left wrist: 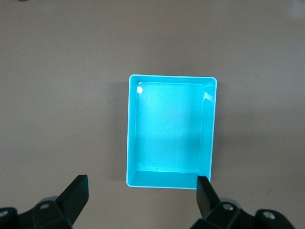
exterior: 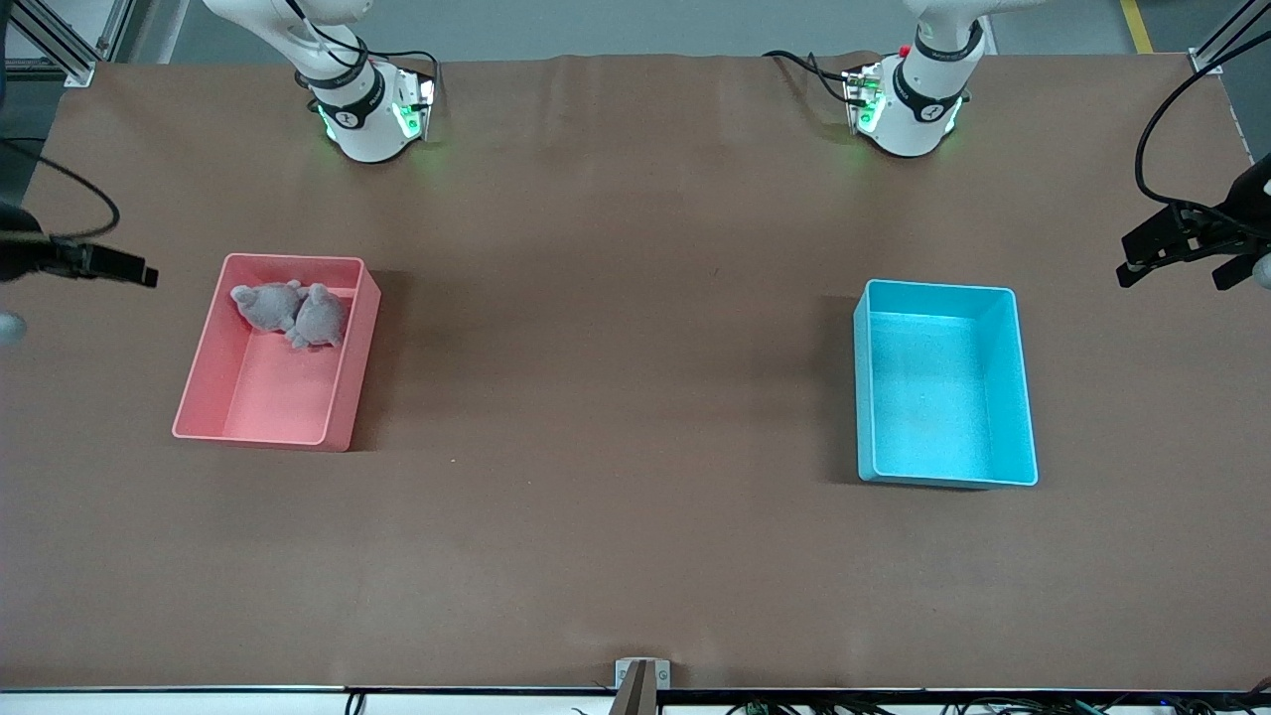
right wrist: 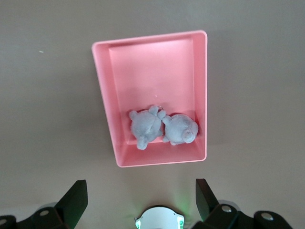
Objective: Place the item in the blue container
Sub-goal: 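Reach the right gripper down into the pink box toward a grey plush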
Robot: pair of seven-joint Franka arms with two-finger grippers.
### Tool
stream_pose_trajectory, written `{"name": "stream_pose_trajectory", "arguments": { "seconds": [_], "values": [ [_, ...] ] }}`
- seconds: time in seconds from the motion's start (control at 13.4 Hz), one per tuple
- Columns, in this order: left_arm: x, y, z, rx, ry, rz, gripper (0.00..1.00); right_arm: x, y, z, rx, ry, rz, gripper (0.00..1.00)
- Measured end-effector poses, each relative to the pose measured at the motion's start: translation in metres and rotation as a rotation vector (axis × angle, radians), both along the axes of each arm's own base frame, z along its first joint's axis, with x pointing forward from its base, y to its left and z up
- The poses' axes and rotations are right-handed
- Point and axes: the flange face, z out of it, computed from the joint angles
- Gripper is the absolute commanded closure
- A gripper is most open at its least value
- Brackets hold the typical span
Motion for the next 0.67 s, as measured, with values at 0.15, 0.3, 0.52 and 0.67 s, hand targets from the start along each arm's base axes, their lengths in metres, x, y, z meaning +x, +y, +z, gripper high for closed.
{"name": "stream_pose_trajectory", "arguments": {
  "seconds": [0.15,0.3,0.52,0.67],
  "values": [
    [0.000,0.000,0.000,0.000,0.000,0.000,0.00,0.004,-0.001,-0.038,-0.008,0.032,-0.050,0.00],
    [0.000,0.000,0.000,0.000,0.000,0.000,0.00,0.001,0.005,-0.081,-0.018,0.049,-0.099,0.00],
    [0.000,0.000,0.000,0.000,-0.001,-0.001,0.00,-0.016,0.008,-0.152,0.003,0.045,-0.141,0.00],
    [0.000,0.000,0.000,0.000,-0.001,-0.001,0.00,-0.041,0.010,-0.196,0.006,0.036,-0.185,0.00]
  ]
}}
